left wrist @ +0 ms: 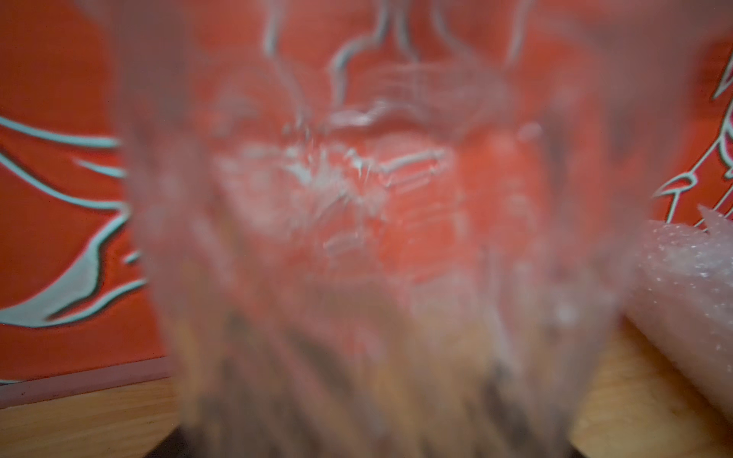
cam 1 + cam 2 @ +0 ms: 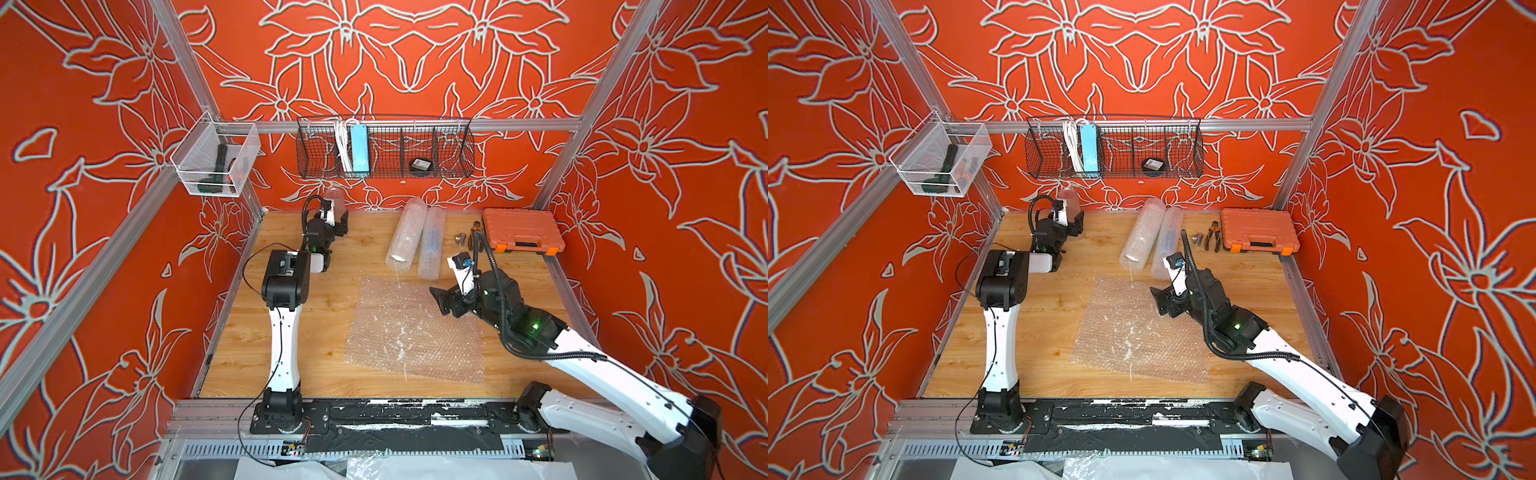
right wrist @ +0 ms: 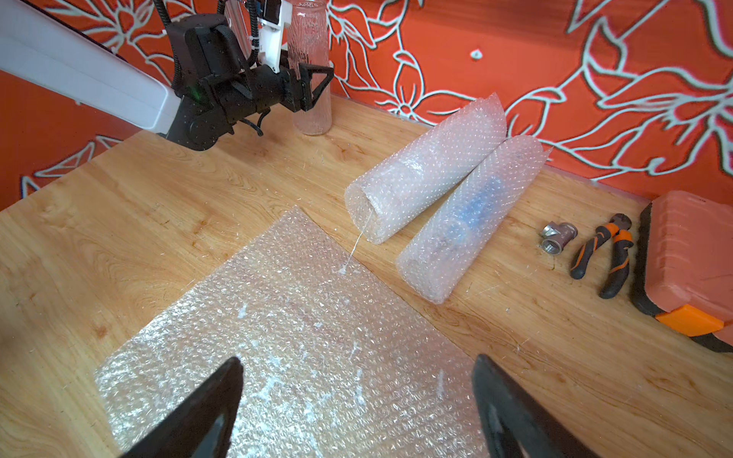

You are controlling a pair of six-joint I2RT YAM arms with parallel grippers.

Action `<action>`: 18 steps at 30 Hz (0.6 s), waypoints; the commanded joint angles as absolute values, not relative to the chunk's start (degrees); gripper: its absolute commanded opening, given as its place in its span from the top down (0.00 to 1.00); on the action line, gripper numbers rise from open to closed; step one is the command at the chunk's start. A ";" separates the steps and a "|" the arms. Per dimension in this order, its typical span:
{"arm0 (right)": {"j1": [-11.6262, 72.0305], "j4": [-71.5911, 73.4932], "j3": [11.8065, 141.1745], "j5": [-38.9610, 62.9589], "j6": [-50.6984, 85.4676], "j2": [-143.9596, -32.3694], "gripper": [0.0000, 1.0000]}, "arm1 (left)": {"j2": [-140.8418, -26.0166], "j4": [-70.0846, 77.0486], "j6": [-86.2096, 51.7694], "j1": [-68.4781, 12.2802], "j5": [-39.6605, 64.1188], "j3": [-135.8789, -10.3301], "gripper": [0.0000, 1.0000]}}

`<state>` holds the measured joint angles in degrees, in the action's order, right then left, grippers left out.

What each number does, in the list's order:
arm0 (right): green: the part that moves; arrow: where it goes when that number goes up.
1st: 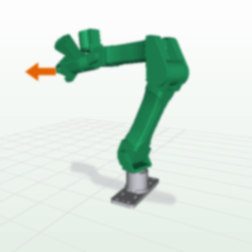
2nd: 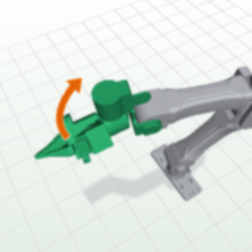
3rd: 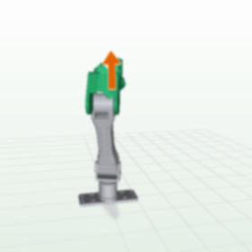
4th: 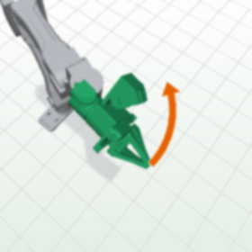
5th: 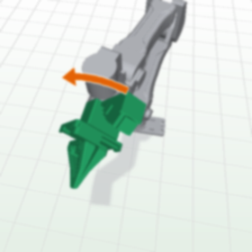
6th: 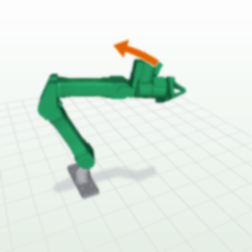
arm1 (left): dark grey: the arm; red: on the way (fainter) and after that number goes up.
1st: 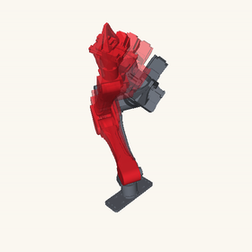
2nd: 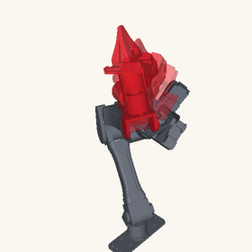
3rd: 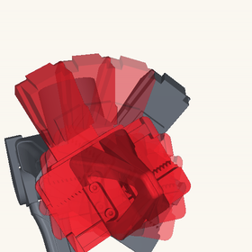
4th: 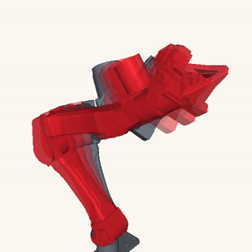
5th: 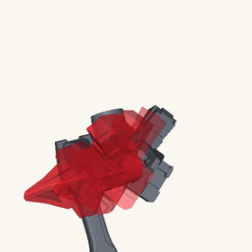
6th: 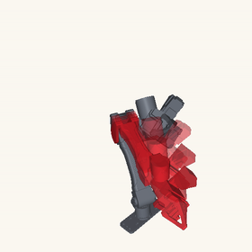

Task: Unwrap the vase from the bubble wrap
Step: Place the vase at the center of the board.

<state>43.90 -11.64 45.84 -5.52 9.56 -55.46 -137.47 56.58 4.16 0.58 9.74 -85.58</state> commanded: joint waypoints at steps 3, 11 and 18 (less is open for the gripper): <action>43.66 -11.73 47.90 -5.80 8.88 -56.07 0.09 | -138.09 58.68 5.90 1.48 11.25 -89.49 0.32; 43.64 -11.60 47.66 -6.14 9.01 -55.75 0.09 | -139.16 59.11 6.24 1.85 11.24 -88.59 0.24; 43.66 -11.56 47.48 -6.24 9.27 -55.81 0.10 | -138.21 60.97 6.51 1.90 10.66 -85.42 0.03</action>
